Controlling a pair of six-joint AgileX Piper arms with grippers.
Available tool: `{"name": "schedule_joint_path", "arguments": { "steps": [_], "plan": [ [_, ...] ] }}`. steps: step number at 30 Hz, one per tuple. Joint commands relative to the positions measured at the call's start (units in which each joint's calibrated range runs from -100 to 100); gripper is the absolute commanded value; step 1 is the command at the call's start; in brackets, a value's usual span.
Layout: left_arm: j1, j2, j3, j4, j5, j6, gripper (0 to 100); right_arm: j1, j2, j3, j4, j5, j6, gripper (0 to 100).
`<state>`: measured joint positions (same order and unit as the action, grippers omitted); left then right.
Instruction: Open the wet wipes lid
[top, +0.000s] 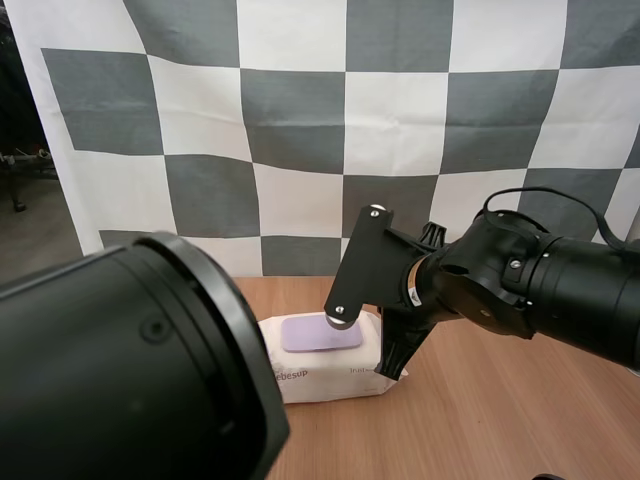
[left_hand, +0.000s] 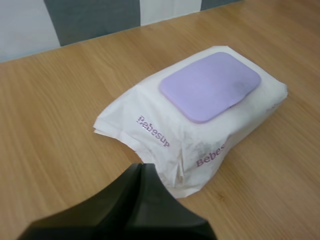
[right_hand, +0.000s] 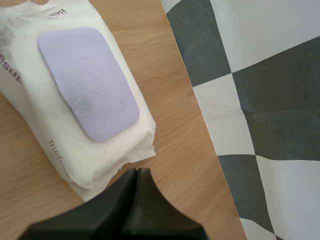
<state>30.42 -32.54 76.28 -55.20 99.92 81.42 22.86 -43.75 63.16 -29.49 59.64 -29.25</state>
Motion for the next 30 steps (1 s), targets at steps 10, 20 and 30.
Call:
{"name": "schedule_joint_path", "arguments": {
  "steps": [10,20,30],
  "plan": [
    [0.05,11.2,6.1,-6.6,0.1,12.0,61,0.0,0.0,0.0,-0.4,-0.4,0.1,0],
    [-4.43,11.2,6.1,-6.6,-1.7,12.0,60,0.0,0.0,0.0,-0.2,-2.8,0.1,16],
    [-10.03,11.2,6.1,-10.1,-15.7,12.0,60,0.0,0.0,0.0,3.2,-4.9,-0.6,16]
  ]
}}
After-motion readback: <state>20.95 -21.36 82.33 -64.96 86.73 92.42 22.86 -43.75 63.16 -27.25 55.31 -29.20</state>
